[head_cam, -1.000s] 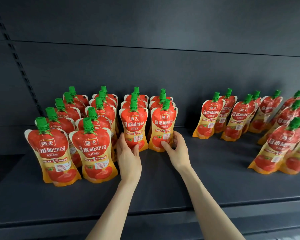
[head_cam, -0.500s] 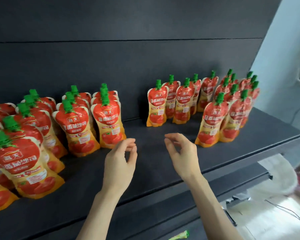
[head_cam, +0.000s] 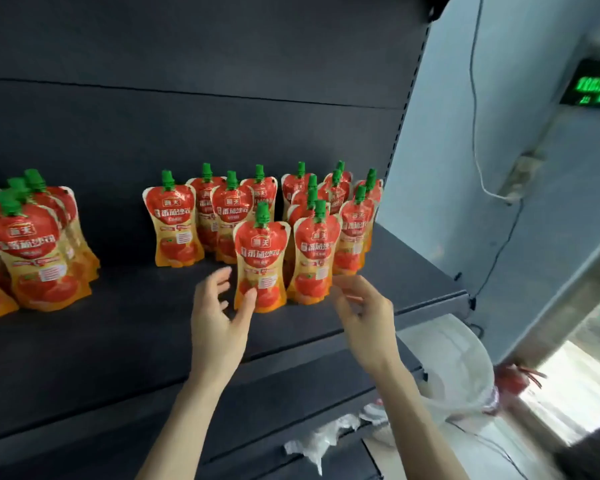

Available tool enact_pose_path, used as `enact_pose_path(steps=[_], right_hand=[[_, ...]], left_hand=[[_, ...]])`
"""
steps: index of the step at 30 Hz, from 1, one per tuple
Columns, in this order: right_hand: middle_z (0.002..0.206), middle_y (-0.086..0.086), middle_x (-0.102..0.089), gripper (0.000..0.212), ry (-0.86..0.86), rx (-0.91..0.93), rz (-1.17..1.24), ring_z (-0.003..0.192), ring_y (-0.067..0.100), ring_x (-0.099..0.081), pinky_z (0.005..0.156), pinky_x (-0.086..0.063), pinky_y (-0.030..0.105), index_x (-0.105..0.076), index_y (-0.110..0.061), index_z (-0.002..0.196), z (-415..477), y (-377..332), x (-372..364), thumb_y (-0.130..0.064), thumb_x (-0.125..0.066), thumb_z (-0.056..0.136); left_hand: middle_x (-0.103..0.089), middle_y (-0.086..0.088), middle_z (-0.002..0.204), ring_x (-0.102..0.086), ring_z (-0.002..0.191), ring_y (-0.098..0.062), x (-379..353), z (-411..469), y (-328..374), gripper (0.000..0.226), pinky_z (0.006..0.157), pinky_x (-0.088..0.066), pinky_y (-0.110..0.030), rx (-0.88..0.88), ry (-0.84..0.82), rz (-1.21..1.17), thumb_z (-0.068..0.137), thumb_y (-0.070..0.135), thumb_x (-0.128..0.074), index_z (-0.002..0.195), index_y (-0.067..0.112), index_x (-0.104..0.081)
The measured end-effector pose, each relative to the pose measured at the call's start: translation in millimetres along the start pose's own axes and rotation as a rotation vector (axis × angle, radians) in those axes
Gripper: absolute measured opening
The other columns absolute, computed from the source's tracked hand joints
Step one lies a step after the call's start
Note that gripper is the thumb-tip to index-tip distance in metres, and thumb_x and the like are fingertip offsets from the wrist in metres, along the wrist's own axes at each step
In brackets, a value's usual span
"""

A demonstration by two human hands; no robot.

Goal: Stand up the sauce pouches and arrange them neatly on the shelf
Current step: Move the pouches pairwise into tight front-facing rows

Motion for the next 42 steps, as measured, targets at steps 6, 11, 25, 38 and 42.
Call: enact_pose_path(steps=[6, 11, 25, 38, 42], right_hand=[[0.122, -0.006, -0.06, 0.035, 0.039, 0.06, 0.046, 0.11, 0.008, -0.056, 0.093, -0.05, 0.038, -0.054, -0.024, 0.123, 65.4, -2.7, 10.0, -0.028, -0.062, 0.089], [0.12, -0.007, -0.059, 0.051, -0.025, 0.061, 0.13, 0.109, 0.005, -0.055, 0.091, -0.049, 0.023, -0.045, -0.025, 0.127, 95.2, 12.3, -6.9, -0.03, -0.07, 0.083], [0.089, 0.001, -0.07, 0.013, -0.343, -0.021, 0.609, 0.089, 0.021, -0.067, 0.078, -0.056, 0.039, -0.061, -0.018, 0.089, 93.5, 36.2, -42.7, -0.029, -0.065, 0.083], [0.092, -0.001, -0.072, 0.029, -0.616, -0.109, 0.689, 0.088, 0.015, -0.069, 0.074, -0.056, 0.027, -0.06, -0.011, 0.096, 12.3, 3.0, -91.4, -0.035, -0.062, 0.078], [0.095, -0.004, -0.072, 0.027, -0.679, -0.109, 0.719, 0.09, 0.013, -0.069, 0.073, -0.055, 0.024, -0.06, -0.014, 0.099, -10.9, -28.9, -131.4, -0.034, -0.062, 0.079]], left_hand=[[-0.043, 0.004, 0.136, -0.042, 0.124, -0.007, -23.7, 51.2, 16.0, 0.074, 0.093, -0.033, -0.011, -0.022, 0.064, -0.025, 0.075, 0.039, -0.071, 0.136, 0.019, -0.034], [-0.062, 0.008, 0.116, -0.06, 0.108, -0.008, -49.9, 60.3, -9.2, 0.061, 0.091, -0.052, -0.036, 0.074, 0.013, -0.169, 0.07, 0.039, -0.076, 0.122, 0.025, -0.048], [-0.07, 0.015, 0.097, -0.066, 0.094, -0.004, -61.3, 17.1, -12.2, 0.033, 0.078, -0.054, -0.021, 0.188, 0.21, -0.18, 0.075, 0.036, -0.066, 0.106, 0.026, -0.06], [-0.071, 0.013, 0.079, -0.068, 0.074, -0.004, 25.5, -79.4, 2.8, 0.028, 0.059, -0.054, -0.019, 0.354, 0.52, -0.018, 0.069, 0.045, -0.064, 0.082, 0.021, -0.061], [-0.071, 0.01, 0.079, -0.069, 0.074, -0.005, 74.3, -85.1, 0.3, 0.033, 0.061, -0.054, -0.022, 0.347, 0.57, 0.001, 0.069, 0.047, -0.064, 0.086, 0.019, -0.062]])
Point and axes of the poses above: each hand's wrist, its own z-axis towards the middle knuckle, its own x-axis out of the back of the hand, y = z × x, the point moved 9 cm from there along z, towards the middle knuckle
